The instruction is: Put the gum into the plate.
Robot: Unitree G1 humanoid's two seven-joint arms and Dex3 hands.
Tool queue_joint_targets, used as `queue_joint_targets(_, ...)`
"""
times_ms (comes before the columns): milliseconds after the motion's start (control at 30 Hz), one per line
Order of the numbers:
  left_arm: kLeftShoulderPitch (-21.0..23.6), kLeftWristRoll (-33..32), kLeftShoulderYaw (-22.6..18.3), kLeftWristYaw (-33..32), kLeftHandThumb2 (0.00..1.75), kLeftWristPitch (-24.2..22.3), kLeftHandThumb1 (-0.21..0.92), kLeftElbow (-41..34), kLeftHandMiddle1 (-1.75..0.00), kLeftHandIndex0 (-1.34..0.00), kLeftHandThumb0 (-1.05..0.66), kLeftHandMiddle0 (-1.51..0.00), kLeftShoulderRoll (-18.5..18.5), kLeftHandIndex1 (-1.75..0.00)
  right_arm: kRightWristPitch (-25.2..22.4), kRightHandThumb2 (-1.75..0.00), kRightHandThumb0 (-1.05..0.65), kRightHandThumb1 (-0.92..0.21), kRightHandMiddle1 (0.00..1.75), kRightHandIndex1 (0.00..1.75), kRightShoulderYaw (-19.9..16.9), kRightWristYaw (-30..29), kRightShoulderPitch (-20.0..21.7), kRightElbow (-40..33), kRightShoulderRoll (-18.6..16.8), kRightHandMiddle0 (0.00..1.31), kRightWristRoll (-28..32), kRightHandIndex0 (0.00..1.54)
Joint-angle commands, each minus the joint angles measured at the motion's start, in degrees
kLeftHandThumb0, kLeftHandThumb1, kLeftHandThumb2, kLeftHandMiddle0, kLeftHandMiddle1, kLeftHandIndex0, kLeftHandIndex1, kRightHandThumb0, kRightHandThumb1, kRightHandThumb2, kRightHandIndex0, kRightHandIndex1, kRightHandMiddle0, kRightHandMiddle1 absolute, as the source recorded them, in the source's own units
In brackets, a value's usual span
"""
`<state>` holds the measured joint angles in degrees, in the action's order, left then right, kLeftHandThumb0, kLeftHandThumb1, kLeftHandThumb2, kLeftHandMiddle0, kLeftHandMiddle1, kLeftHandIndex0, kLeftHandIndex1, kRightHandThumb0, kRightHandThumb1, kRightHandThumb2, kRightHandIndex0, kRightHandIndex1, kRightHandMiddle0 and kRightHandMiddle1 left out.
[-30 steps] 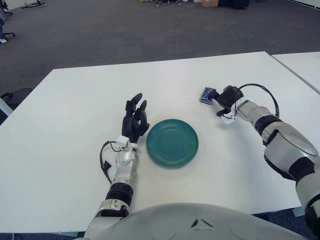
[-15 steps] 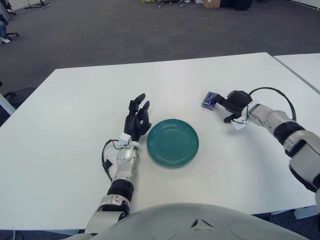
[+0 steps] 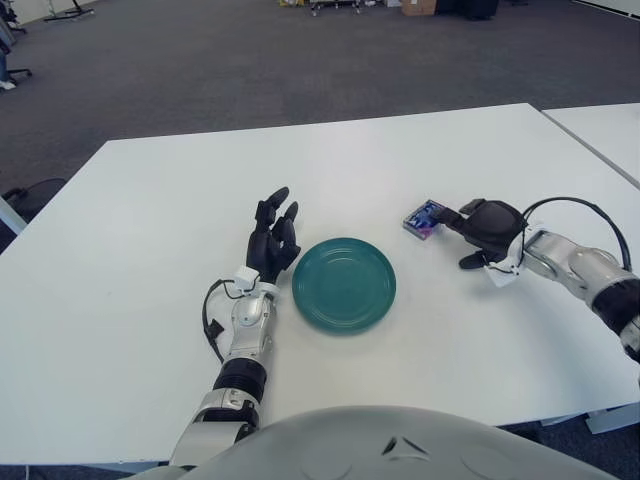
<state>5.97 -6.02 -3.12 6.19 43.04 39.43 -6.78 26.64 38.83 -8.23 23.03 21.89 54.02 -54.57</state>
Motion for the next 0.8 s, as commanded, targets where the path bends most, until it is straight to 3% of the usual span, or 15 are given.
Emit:
queue_joint_targets(0, -7.0, -1.1, -0.1, -1.0, 0.73, 0.7, 0.92, 6.9, -0.01, -0.03, -0.85, -0.48, -5.2, -0.80, 1.5, -0.80, -0.77, -0.92, 0.55, 0.00, -3.2, 1.2, -4.5, -6.1, 2.3, 0.00, 1.3, 0.49)
queue_joint_targets(400, -7.1, -1.4, -0.2, -0.8, 0.73, 0.4, 0.92, 6.4, -0.01, -0.04, -0.87, -0.49, -5.2, -0.81, 2.9, -0.77, -0.77, -0.92, 0.59, 0.01, -11.9, 4.2, -15.4, -15.8, 5.0, 0.00, 3.0, 0.50)
queue_joint_targets(767, -6.9, 0.1, 0.3, -1.9, 0.72, 0.1, 0.92, 6.6, -0.01, -0.04, -0.87, -0.48, -4.9, -0.80, 3.8, -0.72, -0.76, -0.92, 0.59, 0.01, -16.4, 9.8, -16.7, -17.9, 3.6, 0.00, 4.4, 0.51)
